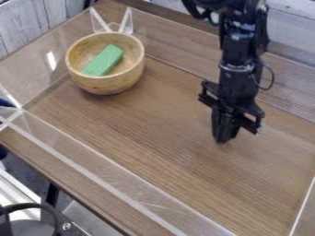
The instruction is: Put the green block in the brown bowl
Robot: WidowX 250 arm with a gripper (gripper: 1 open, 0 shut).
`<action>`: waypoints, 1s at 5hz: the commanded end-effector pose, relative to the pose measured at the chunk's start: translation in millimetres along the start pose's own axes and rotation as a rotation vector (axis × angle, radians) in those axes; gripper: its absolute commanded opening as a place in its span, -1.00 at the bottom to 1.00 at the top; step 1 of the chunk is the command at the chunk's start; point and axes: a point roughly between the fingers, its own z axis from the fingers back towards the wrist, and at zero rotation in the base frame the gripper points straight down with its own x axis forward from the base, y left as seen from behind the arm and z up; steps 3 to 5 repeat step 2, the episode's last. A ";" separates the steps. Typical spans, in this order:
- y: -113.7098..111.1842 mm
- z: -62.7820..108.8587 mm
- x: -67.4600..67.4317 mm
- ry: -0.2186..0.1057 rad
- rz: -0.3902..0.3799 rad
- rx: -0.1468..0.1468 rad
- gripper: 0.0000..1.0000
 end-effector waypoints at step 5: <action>2.4 7.6 12.7 -0.043 0.002 0.007 -1.00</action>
